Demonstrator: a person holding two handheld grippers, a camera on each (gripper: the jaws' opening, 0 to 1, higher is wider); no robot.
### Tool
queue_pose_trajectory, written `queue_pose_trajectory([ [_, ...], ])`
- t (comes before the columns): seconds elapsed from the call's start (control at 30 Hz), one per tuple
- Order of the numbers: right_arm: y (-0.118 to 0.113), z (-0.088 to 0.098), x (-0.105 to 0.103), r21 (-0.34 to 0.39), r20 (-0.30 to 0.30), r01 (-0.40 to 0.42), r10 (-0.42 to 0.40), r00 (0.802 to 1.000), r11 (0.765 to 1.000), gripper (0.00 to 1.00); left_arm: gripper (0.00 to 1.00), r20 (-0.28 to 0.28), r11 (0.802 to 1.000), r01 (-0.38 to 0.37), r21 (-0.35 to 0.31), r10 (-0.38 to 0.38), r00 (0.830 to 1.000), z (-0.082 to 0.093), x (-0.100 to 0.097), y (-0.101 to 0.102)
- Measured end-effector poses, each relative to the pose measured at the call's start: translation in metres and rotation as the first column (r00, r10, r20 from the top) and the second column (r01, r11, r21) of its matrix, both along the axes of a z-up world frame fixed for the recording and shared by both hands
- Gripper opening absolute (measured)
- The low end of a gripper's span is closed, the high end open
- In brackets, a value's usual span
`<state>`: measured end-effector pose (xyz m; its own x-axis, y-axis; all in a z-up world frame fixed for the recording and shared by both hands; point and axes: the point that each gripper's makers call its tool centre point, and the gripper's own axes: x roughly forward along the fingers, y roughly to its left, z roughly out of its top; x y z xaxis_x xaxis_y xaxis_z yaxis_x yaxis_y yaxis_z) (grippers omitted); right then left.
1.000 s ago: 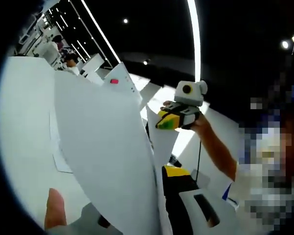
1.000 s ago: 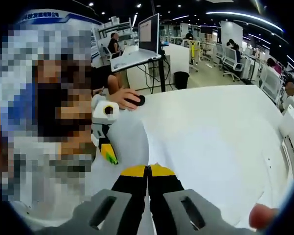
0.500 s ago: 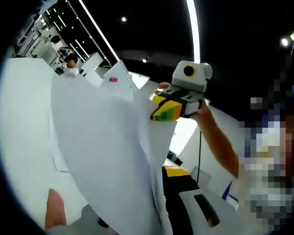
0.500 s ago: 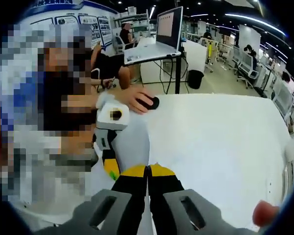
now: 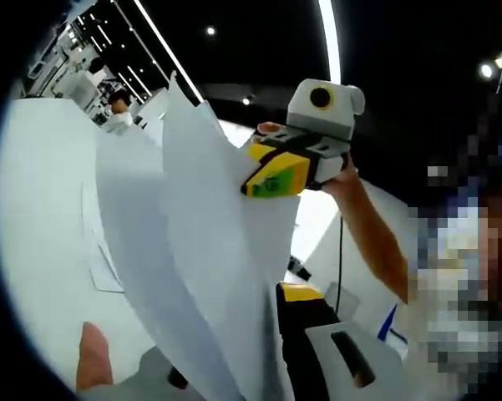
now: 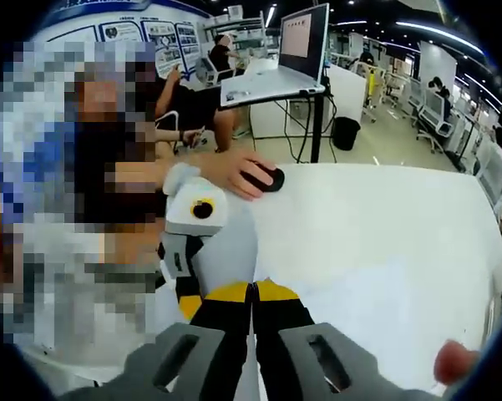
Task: Organize the stack of printing papers by aligning and flattening the scattered papers on the table
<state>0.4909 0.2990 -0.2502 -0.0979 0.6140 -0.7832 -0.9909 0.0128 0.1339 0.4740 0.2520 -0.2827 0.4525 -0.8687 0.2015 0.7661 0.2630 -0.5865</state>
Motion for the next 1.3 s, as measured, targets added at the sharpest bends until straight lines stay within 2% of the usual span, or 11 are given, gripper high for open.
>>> queue_pose_trajectory([
  [0.63, 0.001, -0.003, -0.004, -0.006, -0.003, -0.017, 0.017, 1.0, 1.0, 0.0, 0.06, -0.025, 1.0, 0.002, -0.018, -0.002, 1.0, 0.0, 0.003, 0.001],
  [0.93, 0.0, -0.003, -0.005, 0.017, -0.021, -0.008, 0.008, 1.0, 1.0, 0.0, 0.06, -0.021, 1.0, 0.007, -0.021, -0.008, 1.0, 0.0, 0.001, 0.0],
  [1.03, 0.001, -0.001, -0.006, 0.044, -0.029, -0.006, 0.007, 1.0, 0.999, 0.0, 0.06, -0.021, 1.0, 0.009, -0.026, -0.01, 1.0, 0.0, 0.0, 0.0],
  [1.07, 0.002, 0.0, -0.006, 0.056, -0.025, -0.009, 0.01, 1.0, 0.998, 0.01, 0.06, -0.02, 0.999, 0.011, -0.031, -0.012, 1.0, 0.001, -0.001, 0.0],
  [1.1, 0.004, 0.002, -0.003, 0.085, -0.002, -0.004, 0.004, 1.0, 0.996, 0.05, 0.06, -0.019, 0.999, 0.009, -0.039, -0.01, 1.0, 0.002, -0.001, 0.001],
  [1.23, 0.007, 0.003, -0.001, 0.143, 0.014, -0.005, 0.003, 1.0, 0.99, 0.16, 0.06, -0.021, 0.998, 0.009, -0.055, -0.01, 1.0, 0.004, 0.002, 0.005],
  [1.27, 0.007, 0.002, 0.001, 0.156, 0.022, 0.004, -0.008, 1.0, 0.988, 0.18, 0.06, -0.022, 0.998, 0.01, -0.055, -0.011, 1.0, 0.004, 0.003, 0.005],
  [1.3, 0.008, 0.003, 0.008, 0.17, 0.033, 0.06, -0.066, 0.997, 0.984, 0.19, 0.06, -0.022, 0.998, 0.011, -0.057, -0.012, 1.0, 0.005, 0.003, 0.005],
])
